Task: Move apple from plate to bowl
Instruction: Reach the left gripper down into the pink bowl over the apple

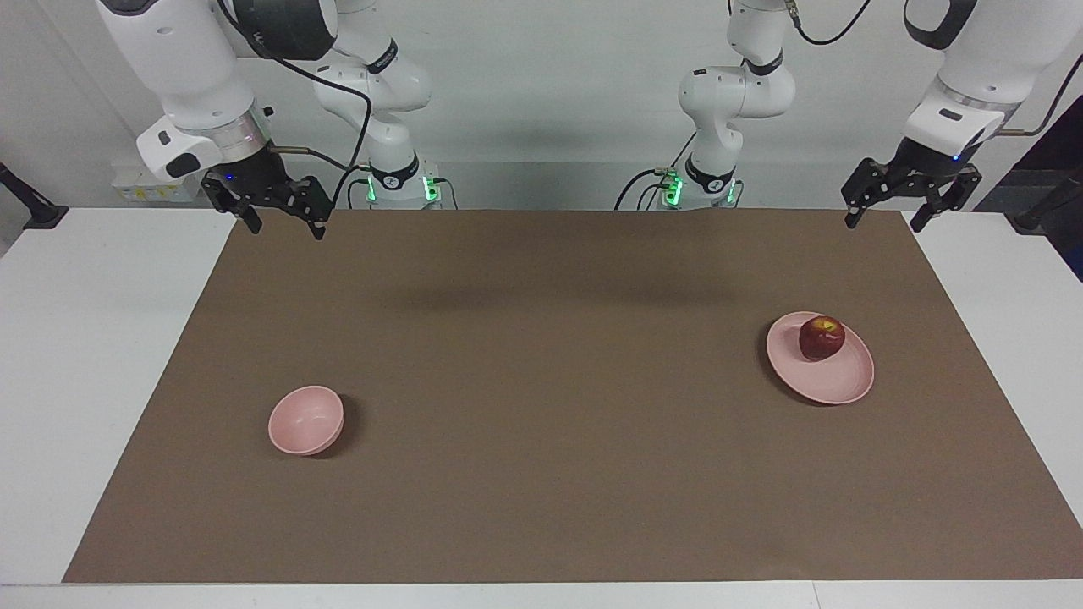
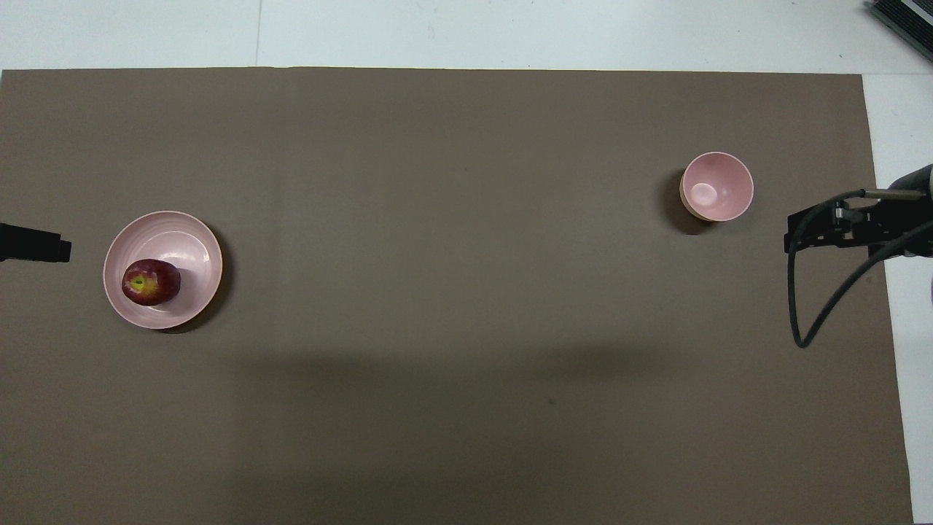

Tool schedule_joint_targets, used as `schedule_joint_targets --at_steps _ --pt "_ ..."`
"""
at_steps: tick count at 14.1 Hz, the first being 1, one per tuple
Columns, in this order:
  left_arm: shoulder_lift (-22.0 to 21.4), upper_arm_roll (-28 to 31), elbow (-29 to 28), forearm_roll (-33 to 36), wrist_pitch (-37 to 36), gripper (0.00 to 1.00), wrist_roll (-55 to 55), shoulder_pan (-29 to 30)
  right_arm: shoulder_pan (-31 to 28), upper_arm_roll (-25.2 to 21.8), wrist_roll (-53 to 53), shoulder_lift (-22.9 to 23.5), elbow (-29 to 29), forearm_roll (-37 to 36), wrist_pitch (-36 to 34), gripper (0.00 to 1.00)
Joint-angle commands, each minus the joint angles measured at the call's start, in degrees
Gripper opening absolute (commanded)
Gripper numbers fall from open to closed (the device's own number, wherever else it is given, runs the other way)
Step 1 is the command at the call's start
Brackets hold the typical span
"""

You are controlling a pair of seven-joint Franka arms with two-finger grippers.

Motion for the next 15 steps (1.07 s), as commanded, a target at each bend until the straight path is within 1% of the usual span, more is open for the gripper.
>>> schedule_joint_targets --at_steps 1,4,8,10,15 --pt "-1.9 0.3 -8.7 0.1 7.5 1.00 0.1 0.2 -0.6 0.0 -1.2 -0.1 0.0 1.5 0.1 1.00" --pt "-2.1 1.0 -14.5 0.1 12.8 1.00 3.4 0.7 -0.6 0.0 -1.2 -0.1 0.0 1.5 0.1 1.00" --pt "-1.6 1.2 -22.1 0.1 21.9 1.00 3.9 1.7 -0.5 0.0 -1.2 -0.1 0.0 1.6 0.1 1.00" --pt "-1.0 1.2 -24.9 0.1 25.8 1.00 4.0 2.2 -0.5 0.0 -1.2 -0.1 0.0 1.5 0.1 1.00" --pt "2.9 1.2 -29.0 0.1 33.2 1.00 4.0 2.4 -0.5 0.1 -1.2 -0.1 0.0 1.5 0.1 1.00"
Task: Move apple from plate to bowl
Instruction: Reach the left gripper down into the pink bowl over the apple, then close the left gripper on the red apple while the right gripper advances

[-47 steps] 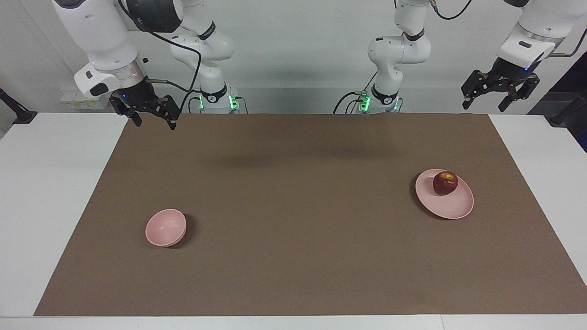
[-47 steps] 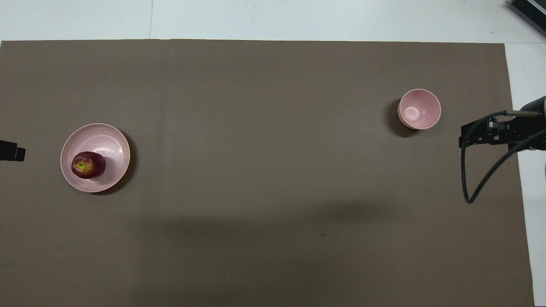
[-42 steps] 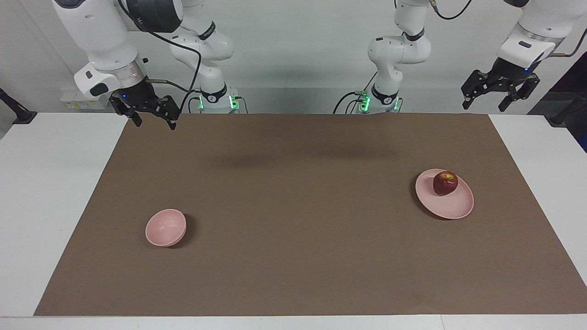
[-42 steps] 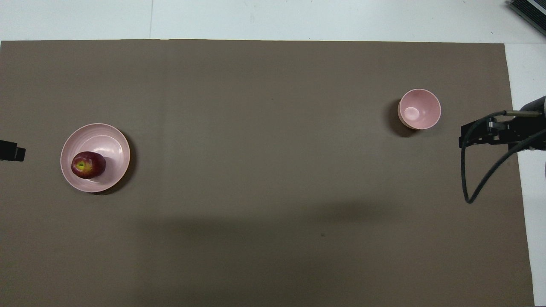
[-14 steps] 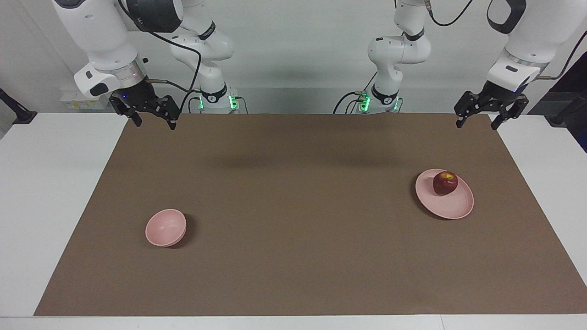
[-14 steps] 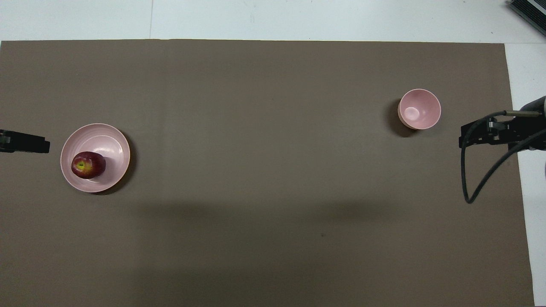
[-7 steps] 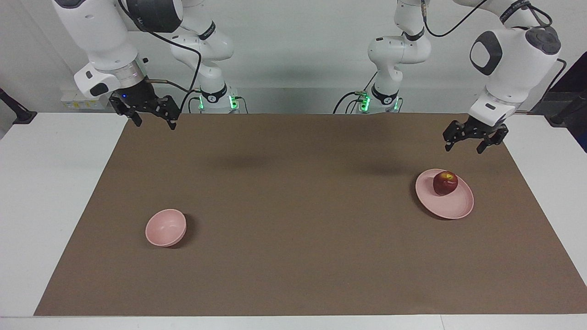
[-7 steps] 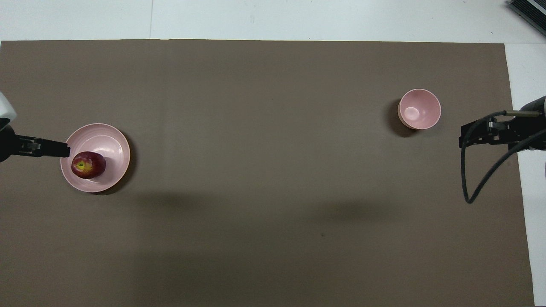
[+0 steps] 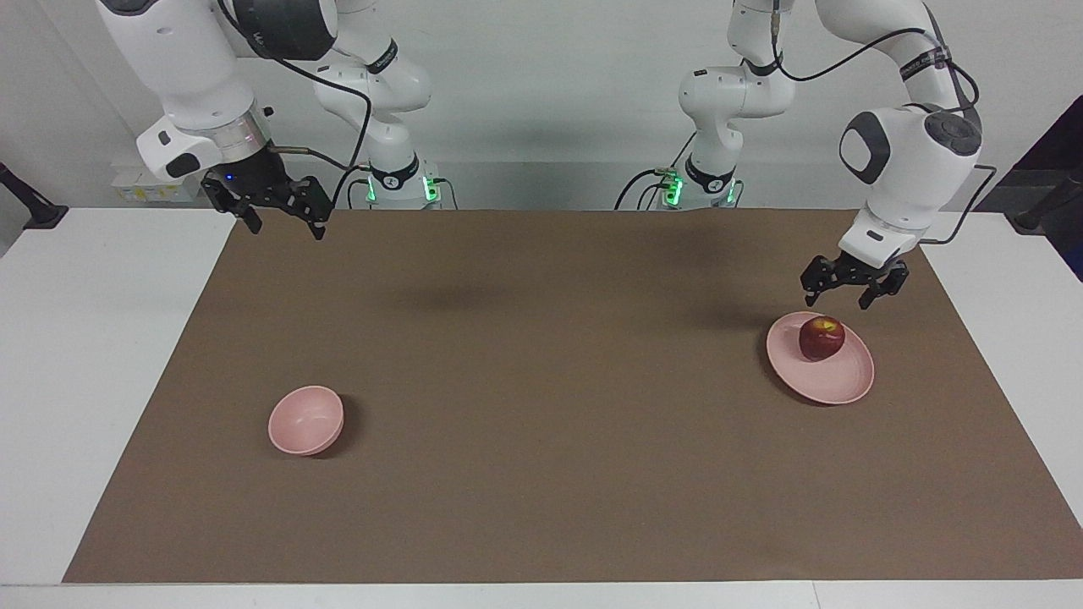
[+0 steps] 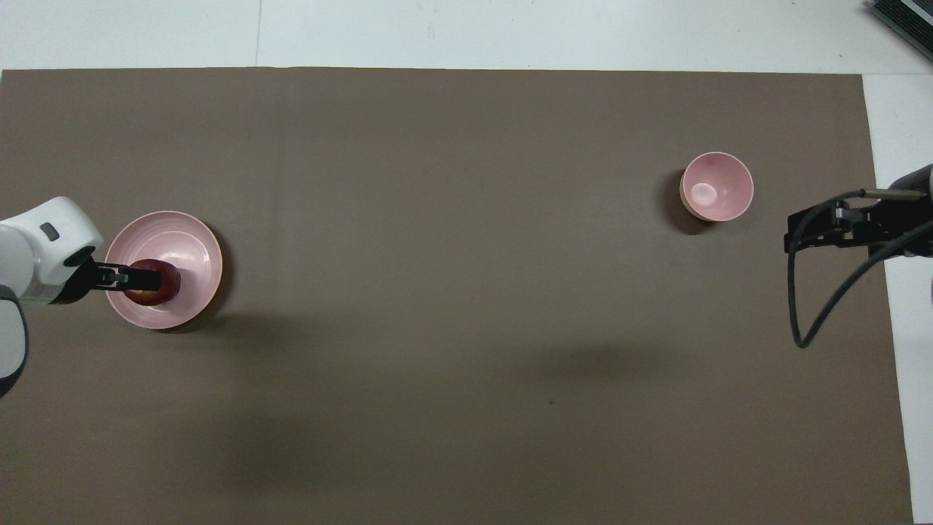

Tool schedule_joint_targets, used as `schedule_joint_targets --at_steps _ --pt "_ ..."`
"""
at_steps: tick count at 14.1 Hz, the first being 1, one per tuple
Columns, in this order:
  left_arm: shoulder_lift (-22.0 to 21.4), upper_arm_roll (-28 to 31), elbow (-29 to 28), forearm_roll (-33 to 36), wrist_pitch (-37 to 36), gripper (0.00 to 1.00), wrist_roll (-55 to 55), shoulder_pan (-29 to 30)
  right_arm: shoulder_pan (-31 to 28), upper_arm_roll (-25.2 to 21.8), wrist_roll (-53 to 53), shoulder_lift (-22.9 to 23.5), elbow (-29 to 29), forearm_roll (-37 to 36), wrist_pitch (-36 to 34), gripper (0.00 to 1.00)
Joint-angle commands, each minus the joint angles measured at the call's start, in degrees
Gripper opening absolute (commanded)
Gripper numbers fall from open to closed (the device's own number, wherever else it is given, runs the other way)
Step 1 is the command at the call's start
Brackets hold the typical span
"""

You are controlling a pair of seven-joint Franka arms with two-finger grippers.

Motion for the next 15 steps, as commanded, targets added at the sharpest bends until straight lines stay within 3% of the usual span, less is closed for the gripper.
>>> schedule_joint_targets --at_steps 1,6,11,12,13,15 --pt "1.8 0.2 -2.7 0.1 6.2 1.00 0.9 1.5 -0.6 0.0 -1.2 -0.1 0.0 1.5 0.1 1.00" --pt "7.0 0.3 -4.8 0.1 15.8 1.00 0.8 1.9 -0.5 0.0 -1.2 -0.1 0.0 1.5 0.1 1.00" --pt "7.0 0.3 -5.2 0.1 14.9 1.00 0.8 2.8 -0.5 0.0 -1.2 -0.1 0.0 1.5 0.1 1.00" --pt "7.0 0.3 -5.2 0.1 14.9 0.94 0.5 2.7 -0.5 0.0 -1.2 -0.1 0.0 1.5 0.1 1.00" --pt "7.0 0.3 -5.2 0.1 14.1 0.59 -0.2 2.7 -0.6 0.0 -1.8 -0.1 0.0 1.5 0.1 1.00" --pt "6.9 0.3 -5.1 0.1 12.0 0.09 -0.4 2.7 -0.4 -0.1 -1.6 -0.4 -0.5 1.2 -0.9 1.00"
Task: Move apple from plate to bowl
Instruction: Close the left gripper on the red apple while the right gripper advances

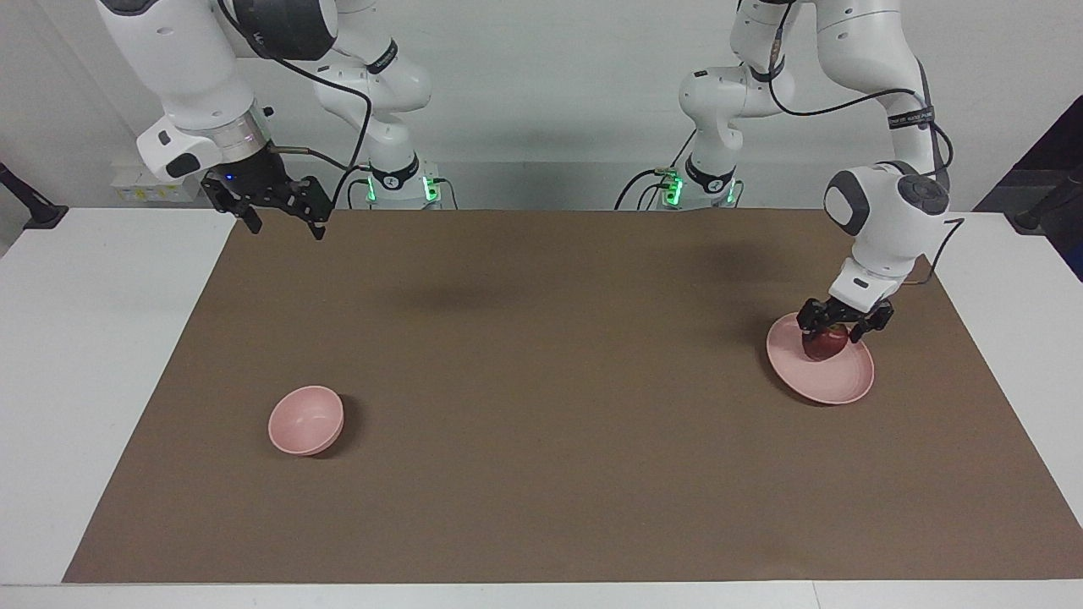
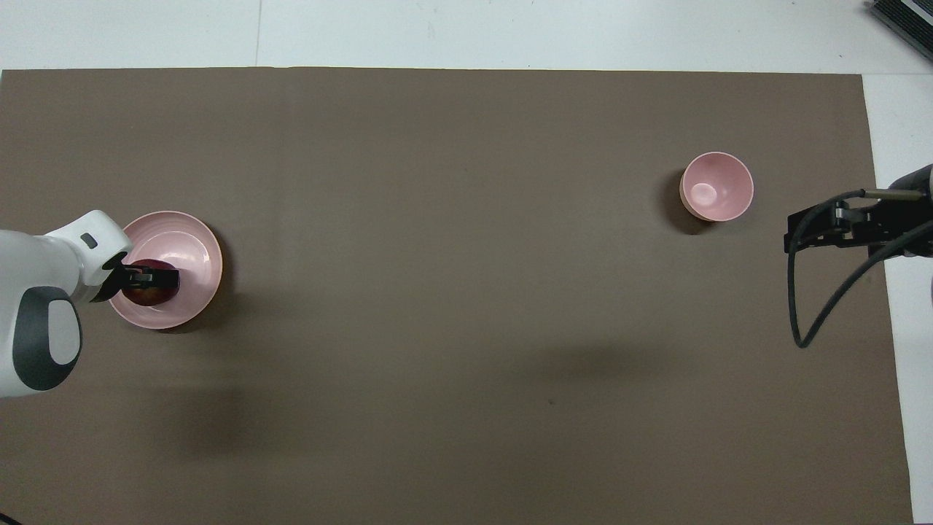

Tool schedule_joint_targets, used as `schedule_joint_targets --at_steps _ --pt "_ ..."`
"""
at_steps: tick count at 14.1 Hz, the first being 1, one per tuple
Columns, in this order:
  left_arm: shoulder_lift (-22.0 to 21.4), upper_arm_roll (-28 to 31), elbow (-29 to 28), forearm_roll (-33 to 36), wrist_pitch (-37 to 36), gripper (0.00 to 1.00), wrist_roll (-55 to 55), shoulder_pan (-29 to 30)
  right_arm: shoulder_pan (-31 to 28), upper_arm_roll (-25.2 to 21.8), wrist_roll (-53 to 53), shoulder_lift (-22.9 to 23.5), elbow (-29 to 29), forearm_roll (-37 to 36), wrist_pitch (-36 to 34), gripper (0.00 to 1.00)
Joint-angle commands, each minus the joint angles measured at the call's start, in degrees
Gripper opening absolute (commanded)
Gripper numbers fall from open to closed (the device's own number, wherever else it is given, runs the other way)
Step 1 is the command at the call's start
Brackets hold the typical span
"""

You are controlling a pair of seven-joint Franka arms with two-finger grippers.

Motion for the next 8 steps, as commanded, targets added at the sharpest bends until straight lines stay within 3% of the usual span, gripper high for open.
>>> schedule_joint_targets --at_steps 1,5,8 --pt "-1.2 -0.2 -1.0 0.1 -1.3 0.00 -0.3 0.4 -0.4 -0.1 -1.7 -1.0 -1.2 0.7 -0.8 1.00" --pt "-1.8 -0.3 1.0 0.1 -3.1 0.00 -0.2 0.1 -1.4 -0.1 1.1 -3.1 -6.3 1.8 0.2 1.00" --pt "-1.9 -0.5 8.5 -2.0 -18.1 0.00 0.0 -0.2 -1.4 -0.1 10.8 -1.0 -7.8 10.0 1.8 1.00"
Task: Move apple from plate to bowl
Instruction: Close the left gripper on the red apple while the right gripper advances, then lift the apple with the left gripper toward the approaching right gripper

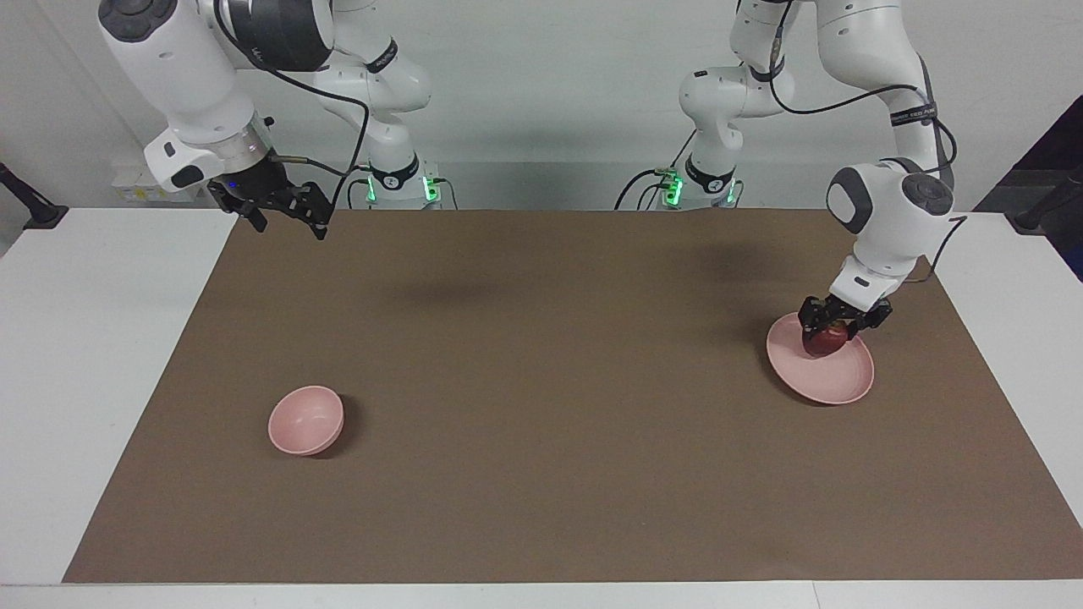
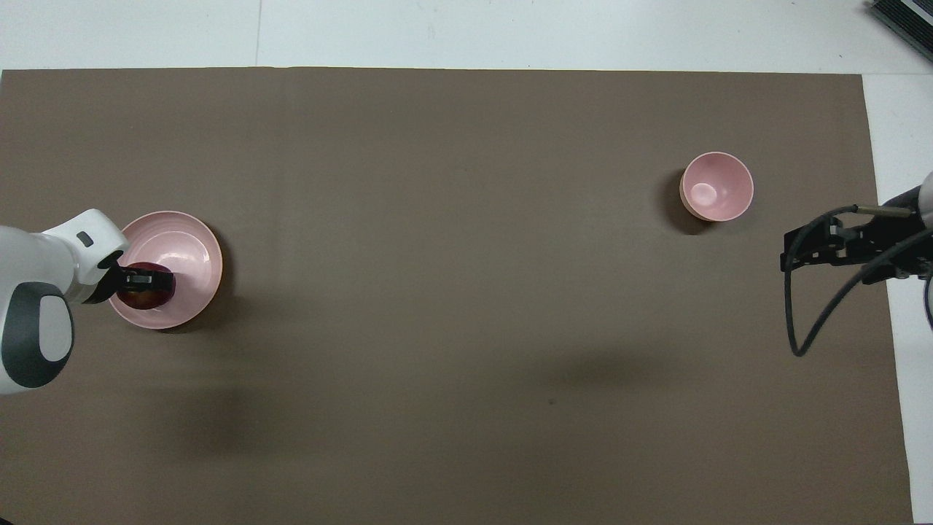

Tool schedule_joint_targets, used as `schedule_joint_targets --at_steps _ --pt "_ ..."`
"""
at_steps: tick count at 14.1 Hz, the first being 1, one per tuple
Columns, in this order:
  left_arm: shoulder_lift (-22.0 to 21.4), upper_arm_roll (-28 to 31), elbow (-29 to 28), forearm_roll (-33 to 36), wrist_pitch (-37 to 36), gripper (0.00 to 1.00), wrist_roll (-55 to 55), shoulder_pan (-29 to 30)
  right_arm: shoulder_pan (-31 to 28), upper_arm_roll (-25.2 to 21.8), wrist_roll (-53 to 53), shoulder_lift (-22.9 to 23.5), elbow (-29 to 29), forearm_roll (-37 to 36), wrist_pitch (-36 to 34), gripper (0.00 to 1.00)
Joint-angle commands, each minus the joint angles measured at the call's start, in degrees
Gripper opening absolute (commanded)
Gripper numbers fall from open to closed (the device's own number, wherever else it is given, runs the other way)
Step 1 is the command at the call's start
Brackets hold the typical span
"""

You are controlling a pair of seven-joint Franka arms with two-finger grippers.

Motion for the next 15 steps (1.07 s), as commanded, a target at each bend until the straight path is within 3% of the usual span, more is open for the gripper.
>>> schedule_joint_targets --at_steps 1,5,9,12,15 --pt "-1.2 -0.7 7.0 -4.0 -9.8 0.00 0.0 -0.2 -0.4 0.2 8.5 0.1 -3.9 7.1 4.3 1.00" --pt "-2.2 -1.3 9.6 -13.6 -15.1 0.00 0.3 -1.2 0.9 0.4 22.1 1.9 -5.3 16.7 6.2 1.00" --pt "-2.9 -4.0 9.5 -25.4 -15.8 0.00 -0.1 -1.7 1.8 0.7 32.8 1.8 -5.6 25.2 6.0 1.00" --pt "-2.9 -5.8 9.2 -37.7 -15.8 0.00 0.0 -1.7 5.2 0.8 40.0 1.5 -5.9 27.7 7.3 1.00" --pt "-3.4 -8.4 8.4 -47.2 -15.8 0.00 0.0 -1.7 7.9 0.8 46.0 0.4 -8.8 31.4 12.8 1.00"
